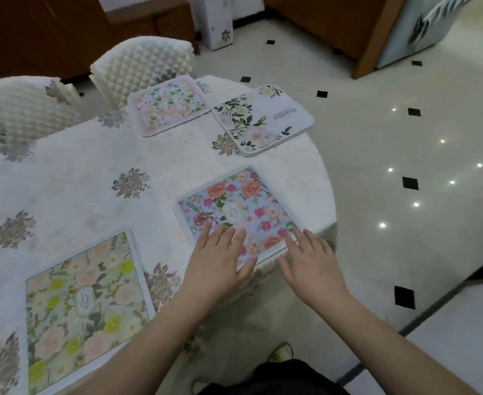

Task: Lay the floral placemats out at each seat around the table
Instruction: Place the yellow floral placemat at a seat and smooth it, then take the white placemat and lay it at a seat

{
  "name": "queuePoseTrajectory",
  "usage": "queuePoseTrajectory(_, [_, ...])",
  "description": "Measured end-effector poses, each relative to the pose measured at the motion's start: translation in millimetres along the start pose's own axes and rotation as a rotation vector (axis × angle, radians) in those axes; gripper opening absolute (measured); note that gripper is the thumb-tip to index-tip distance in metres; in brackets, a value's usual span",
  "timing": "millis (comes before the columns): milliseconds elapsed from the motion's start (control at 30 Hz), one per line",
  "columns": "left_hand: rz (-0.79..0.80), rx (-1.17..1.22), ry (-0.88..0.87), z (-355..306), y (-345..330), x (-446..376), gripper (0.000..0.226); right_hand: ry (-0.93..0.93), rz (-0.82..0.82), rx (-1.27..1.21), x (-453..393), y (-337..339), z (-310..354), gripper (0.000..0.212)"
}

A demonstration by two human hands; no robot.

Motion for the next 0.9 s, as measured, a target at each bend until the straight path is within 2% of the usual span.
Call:
queuePoseTrajectory(100, [-0.020,-0.009,-0.050,-36,7,-17,0.070,-0.037,-0.038,-0.025,2,8,-30,0.054])
queuePoseTrajectory(333, [0.001,0.046,-0.125,-82,18,-68,0.081,-0.146,-0.091,-0.087,5,22,-86,0.055])
queuePoseTrajectory(600, [-0.045,0.064,-0.282,-139,28,-130,0.071,-0.233,-0.074,-0.020,-2,41,-140,0.059])
queuePoseTrajectory(700, [-0.022,0.110,-0.317,-158,34,-154,0.076,-0.284,-0.053,0.001,-5,54,-164,0.060])
queuePoseTrajectory(767, [-0.054,0.114,-0.346,-172,38,-170,0.078,-0.334,-0.084,0.013,-4,61,-178,0.060])
queuePoseTrajectory(900, [-0.018,0.096,-0.419,-201,45,-192,0.079,-0.391,-0.130,-0.028,-6,71,-201,0.060])
Point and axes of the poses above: each hand's wrist, its own x-axis away from the middle knuckle, its own y-axis out of the back of the hand, z = x × y, the point moved 1 cm from there along -x, towards the middle knuckle, and after that the axes turned 14 degrees about y, right-handed, at the moved point
